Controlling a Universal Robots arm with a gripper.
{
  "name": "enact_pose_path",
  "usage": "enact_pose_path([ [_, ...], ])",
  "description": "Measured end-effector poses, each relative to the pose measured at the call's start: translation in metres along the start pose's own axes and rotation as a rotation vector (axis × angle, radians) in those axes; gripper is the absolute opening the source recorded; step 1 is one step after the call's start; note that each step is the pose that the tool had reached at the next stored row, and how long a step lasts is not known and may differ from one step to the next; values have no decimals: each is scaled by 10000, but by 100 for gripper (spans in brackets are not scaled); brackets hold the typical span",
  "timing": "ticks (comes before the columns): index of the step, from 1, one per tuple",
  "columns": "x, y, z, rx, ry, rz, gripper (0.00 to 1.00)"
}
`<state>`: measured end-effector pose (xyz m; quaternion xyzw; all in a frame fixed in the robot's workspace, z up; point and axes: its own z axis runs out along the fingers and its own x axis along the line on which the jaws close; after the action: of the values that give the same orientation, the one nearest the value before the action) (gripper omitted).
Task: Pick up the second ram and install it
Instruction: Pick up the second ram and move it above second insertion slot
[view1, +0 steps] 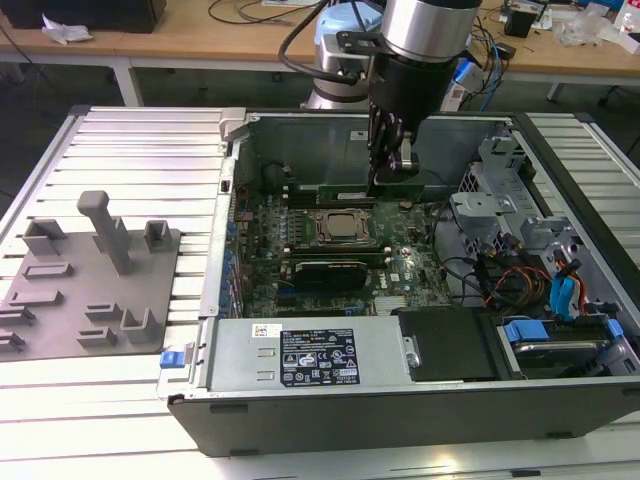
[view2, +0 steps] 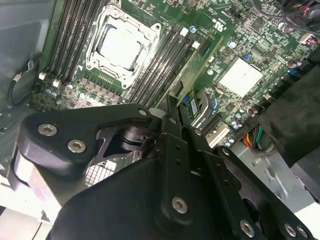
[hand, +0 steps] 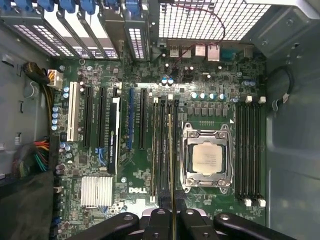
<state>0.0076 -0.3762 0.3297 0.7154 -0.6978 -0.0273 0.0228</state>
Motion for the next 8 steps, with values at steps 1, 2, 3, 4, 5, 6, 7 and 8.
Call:
enact_pose_path([
  [1, 0, 0, 7, 0, 0, 0, 13],
  [2, 0, -3, 40, 0, 0, 0, 13],
  [3, 1, -5, 65, -1, 1, 0, 13],
  [4, 1, -6, 84, 0, 1, 0, 13],
  [5, 1, -7, 97, 0, 1, 0, 13],
  [6, 1, -8, 106, 0, 1, 0, 13],
  [7, 1, -8, 117, -1, 0, 0, 13],
  [8, 1, -9, 129, 0, 1, 0, 13],
])
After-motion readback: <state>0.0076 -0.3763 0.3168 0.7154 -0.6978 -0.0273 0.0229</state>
